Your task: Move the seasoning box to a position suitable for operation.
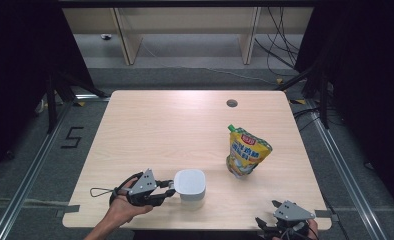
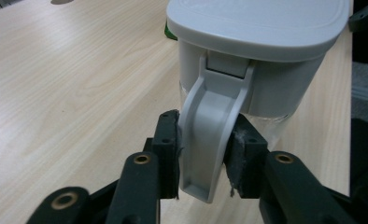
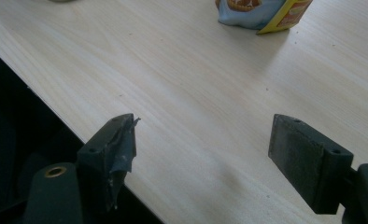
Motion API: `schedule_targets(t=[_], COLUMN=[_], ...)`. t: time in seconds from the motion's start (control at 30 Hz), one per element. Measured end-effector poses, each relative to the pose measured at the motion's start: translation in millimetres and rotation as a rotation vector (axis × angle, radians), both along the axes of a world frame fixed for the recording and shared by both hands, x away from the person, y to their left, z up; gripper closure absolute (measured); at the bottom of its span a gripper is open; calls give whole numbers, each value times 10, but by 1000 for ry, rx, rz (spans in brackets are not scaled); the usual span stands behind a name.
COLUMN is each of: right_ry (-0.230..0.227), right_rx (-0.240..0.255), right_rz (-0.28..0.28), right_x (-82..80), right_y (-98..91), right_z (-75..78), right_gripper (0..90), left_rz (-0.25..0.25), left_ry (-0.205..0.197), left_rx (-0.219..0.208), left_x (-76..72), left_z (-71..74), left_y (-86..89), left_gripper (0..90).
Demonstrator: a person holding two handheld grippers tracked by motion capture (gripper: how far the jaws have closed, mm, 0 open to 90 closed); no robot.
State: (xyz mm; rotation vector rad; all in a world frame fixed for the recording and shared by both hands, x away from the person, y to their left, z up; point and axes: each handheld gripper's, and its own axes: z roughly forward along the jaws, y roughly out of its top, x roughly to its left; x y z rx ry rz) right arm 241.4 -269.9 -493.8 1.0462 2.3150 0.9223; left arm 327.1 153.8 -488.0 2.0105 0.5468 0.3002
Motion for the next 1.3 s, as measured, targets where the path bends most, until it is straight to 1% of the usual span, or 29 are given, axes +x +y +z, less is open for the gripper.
schedule_targets(t=[0.03, 0.07, 0.1, 0.13, 0.17, 0.2, 0.23, 0.27, 0.3, 0.37, 0.4, 0.43, 0.47, 0.5, 0.53, 0.57, 0.7, 0.73, 0.77, 0.83, 0.9, 0.93, 1.0, 1.07, 1.1, 1.13, 1.2, 1.23, 1.3], right_ry=[-5, -1, -7, 8, 0, -2, -6, 1, 2, 7, -6, -7, -5, 6, -5, 7, 2, 16, 0, 7, -7, -5, 2, 14, 1, -1, 8, -5, -4], right_rx=[-9, -1, -7, -4, -13, -7, -5, 6, 6, 5, -6, -9, -11, 1, -9, 1, -9, 2, -3, 4, -8, -5, -13, 5, -8, -9, -3, -13, -17], right_rz=[13, 8, 17, 7, 13, 8, 7, -3, -2, -3, 14, 16, 21, 9, 25, 14, 30, 17, 23, 13, 25, 24, 32, 26, 31, 35, 28, 41, 44], right_x=[14, 15, 29, 23, 31, 31, 34, 25, 26, 26, 43, 45, 50, 37, 54, 41, 53, 45, 53, 48, 64, 64, 66, 67, 76, 81, 78, 96, 105], right_y=[-17, -15, -31, -37, -52, -61, -71, -66, -64, -57, -54, -47, -35, -15, -20, -4, -33, -28, -38, -33, -36, -29, -16, 2, -2, 0, 8, -1, -4], right_z=[-2, -6, -16, -18, -23, -22, -19, -17, -15, -14, -17, -16, -14, -18, -14, -19, -17, -15, -20, -19, -16, -16, -17, -20, -15, -19, -20, -19, -21], right_gripper=[242, 242, 242, 242, 242, 242, 242, 242, 242, 242, 242, 242, 242, 242, 242, 242, 242, 242, 242, 242, 242, 242, 242, 242, 242, 242, 242, 242, 242], left_rz=[-7, -4, 11, 7, 8, 11, 8, 9, 5, -7, -1, -7, -1, -6, 6, 8, 12, 11, 15, 29, 35, 45, 36, 42, 35, 29, 36, 33, 40], left_ry=[-2, -3, 10, 10, 19, 9, 5, 27, 17, 23, 17, 23, 17, 28, 37, 48, 42, 42, 41, 55, 42, 60, 44, 56, 50, 41, 43, 53, 56], left_rx=[14, 9, 3, 1, -18, -22, -17, -21, -10, 2, 17, 6, 10, 3, -6, -14, -8, -7, -7, -15, -5, -33, -18, -34, -30, -17, -5, -21, -29], left_x=[12, 10, 7, 13, 4, -10, -16, -42, -59, -97, -109, -126, -137, -146, -166, -174, -172, -169, -171, -179, -170, -184, -189, -208, -207, -201, -206, -211, -208], left_z=[7, 10, 17, 27, 37, 59, 74, 88, 97, 104, 111, 119, 128, 138, 153, 162, 204, 208, 210, 216, 240, 241, 265, 273, 277, 281, 282, 281, 284], left_y=[14, 13, 14, 24, 31, 50, 62, 69, 77, 75, 78, 70, 70, 67, 62, 57, 67, 69, 68, 63, 85, 77, 99, 96, 99, 103, 102, 92, 87], left_gripper=[592, 566, 502, 441, 420, 408, 380, 348, 333, 331, 325, 318, 310, 302, 299, 295, 288, 288, 288, 290, 298, 299, 299, 299, 299, 300, 301, 303, 304])
